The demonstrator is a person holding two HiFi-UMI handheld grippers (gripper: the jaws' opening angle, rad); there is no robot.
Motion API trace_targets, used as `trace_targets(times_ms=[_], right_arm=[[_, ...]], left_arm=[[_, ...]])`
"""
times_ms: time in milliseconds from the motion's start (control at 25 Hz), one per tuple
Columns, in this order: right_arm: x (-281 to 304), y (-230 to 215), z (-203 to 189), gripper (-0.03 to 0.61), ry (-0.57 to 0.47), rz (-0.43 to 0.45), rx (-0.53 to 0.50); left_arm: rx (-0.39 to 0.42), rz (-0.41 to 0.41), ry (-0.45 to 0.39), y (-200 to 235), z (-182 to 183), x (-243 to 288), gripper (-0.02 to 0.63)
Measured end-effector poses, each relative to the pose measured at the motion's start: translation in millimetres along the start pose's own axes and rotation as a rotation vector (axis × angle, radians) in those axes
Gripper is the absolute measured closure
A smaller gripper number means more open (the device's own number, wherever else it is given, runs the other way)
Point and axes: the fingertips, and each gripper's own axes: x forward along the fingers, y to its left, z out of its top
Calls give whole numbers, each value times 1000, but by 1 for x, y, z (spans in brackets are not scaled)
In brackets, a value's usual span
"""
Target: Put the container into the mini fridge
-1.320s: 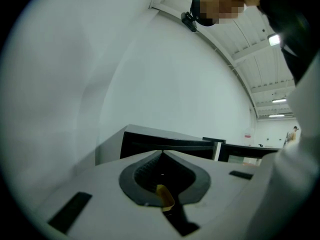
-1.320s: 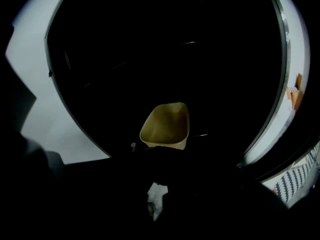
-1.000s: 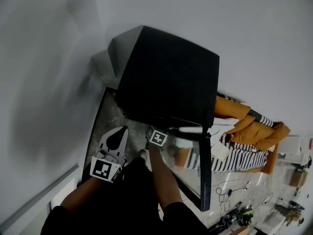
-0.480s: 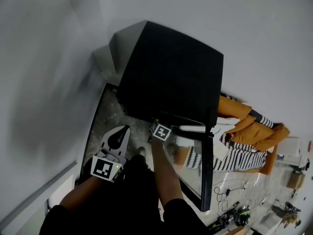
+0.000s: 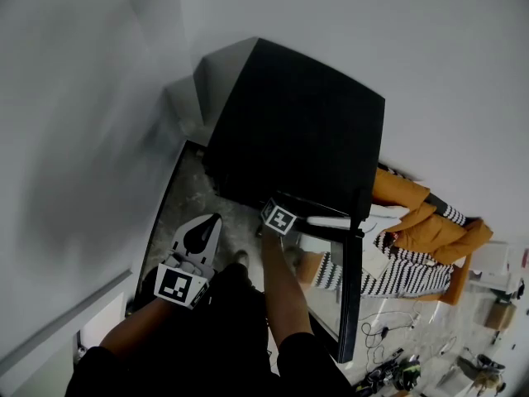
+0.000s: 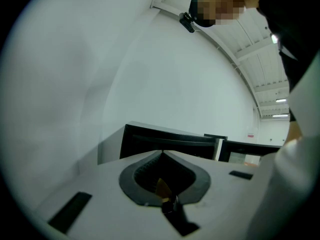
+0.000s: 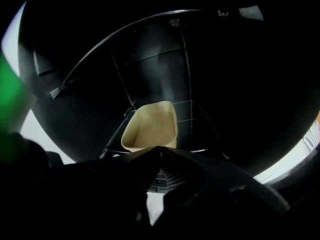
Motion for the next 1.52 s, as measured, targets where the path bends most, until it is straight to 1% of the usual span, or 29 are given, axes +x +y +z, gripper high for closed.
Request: trace_targets(times_ms=[160,280,440,640,760,920,1040,1200,1320,1520], right_arm=[[-5,-1,-10,577,21,-1,13],[-12,-3,-15,577,28,-9,11],[-29,-6,-22,577,49,-27,20],[-50,5,-9,577,18,2,14],[-63,10,-2,577,-2,24,38],[-95,21,5,577,13,34,54],[-123,38,18,577,-18,80,42],[-168,58,45,577,-82,125,10],[-200,67,60,577,-125,150,3],[-260,84,93,577,-244,200,-16]], left_arm=[[-6,-1,3,-4,2,0,609],[-21,-7,22,-8,-3,-1,609],[-12,-16,9,-14,5,2,609],[-21,-35,7,-20,14,5,609],[-26,-48,0,-22,18,9,609],[-34,-62,2,-20,23,12,609],[-38,-76,0,-18,30,13,609],[-36,-96,10,-16,37,11,609],[-34,-87,19,-9,42,9,609],[-14,-67,14,-3,60,3,609]])
